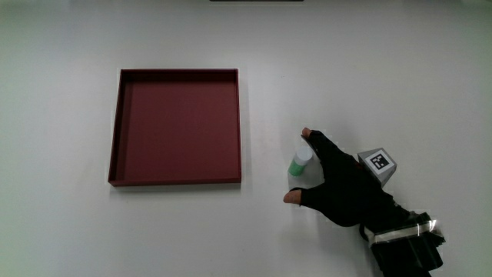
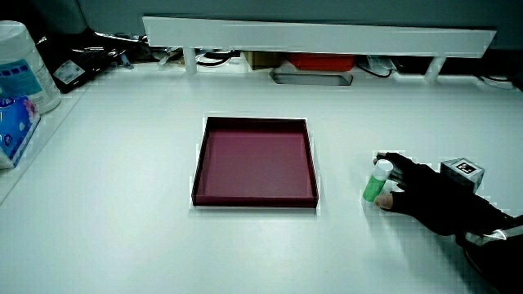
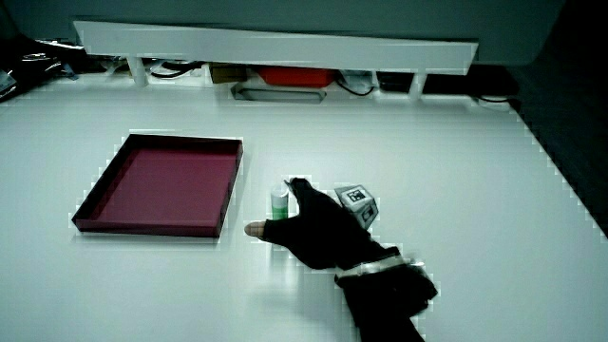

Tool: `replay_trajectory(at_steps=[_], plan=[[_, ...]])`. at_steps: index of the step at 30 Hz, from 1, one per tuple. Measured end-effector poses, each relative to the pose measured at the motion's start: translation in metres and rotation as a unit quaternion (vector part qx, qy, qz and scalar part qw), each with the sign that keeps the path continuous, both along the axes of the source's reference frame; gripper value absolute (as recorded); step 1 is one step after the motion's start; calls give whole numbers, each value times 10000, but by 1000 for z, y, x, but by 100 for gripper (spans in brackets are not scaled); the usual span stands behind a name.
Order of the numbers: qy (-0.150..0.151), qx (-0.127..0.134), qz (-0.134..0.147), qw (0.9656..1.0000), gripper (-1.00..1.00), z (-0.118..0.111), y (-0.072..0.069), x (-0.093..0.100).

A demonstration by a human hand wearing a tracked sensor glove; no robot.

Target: Pick glue stick

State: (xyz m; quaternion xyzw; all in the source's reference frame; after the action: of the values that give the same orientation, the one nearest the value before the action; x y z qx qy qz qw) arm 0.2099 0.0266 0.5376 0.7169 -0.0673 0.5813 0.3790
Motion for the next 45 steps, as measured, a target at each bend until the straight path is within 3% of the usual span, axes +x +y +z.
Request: replay_trajectory(at_steps=[5,8,13,23,27,29,31,38,45], plan=[[-113,-41,99,9999,0,1,1,1],[-145,98,257,9995,0,3,1,4],[-243,235,660,9972,17,5,3,8],[-379,437,1147,9917,50,15,5,14],[-477,492,1253,9897,63,15,6,12],[-348,510,1264,9901,70,19,6,13],[-464,543,1326,9886,77,17,7,12],[-382,655,1358,9878,100,15,8,11],[-399,799,1300,9875,100,8,3,9]])
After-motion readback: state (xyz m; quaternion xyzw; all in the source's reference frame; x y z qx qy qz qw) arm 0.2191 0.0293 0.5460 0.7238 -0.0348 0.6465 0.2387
